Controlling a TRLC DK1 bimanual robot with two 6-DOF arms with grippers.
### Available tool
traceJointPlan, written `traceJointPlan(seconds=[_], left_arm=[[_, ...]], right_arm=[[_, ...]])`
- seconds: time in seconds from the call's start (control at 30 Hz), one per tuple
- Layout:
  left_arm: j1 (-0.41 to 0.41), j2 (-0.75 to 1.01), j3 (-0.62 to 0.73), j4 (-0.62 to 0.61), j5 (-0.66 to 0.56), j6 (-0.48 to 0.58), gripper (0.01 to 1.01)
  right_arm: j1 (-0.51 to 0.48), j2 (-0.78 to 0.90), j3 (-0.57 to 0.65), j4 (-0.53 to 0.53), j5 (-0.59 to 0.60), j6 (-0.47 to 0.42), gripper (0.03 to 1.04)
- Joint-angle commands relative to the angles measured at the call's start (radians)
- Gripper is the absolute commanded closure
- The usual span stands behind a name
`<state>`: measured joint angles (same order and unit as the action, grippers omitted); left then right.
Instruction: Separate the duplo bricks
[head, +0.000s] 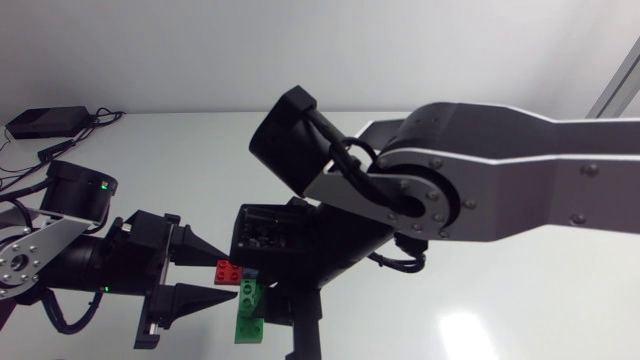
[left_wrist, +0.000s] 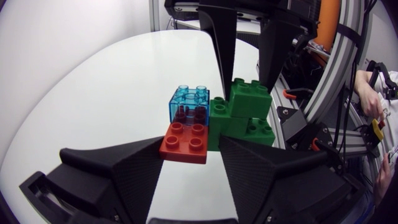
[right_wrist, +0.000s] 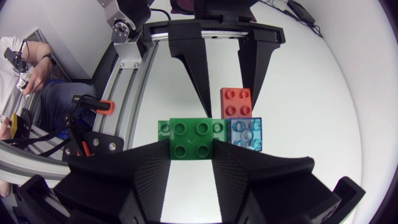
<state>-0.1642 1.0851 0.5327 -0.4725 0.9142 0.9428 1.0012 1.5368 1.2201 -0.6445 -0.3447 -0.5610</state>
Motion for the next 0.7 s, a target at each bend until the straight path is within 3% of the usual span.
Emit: traceJointPlan(seconds=[0.0,0.67], left_arm=[[-0.003,0.021,0.003,-0.009,0.025,0.028,0.564],[-0.001,0.042,0.023,-0.040,0.057,0.030,0.669]], right_arm=[[0.005,-0.018,-0.016,0.017,-0.010,0.018,0.75],[0.024,-0.029,-0.068,0.060,-0.010,0.021,0.75]])
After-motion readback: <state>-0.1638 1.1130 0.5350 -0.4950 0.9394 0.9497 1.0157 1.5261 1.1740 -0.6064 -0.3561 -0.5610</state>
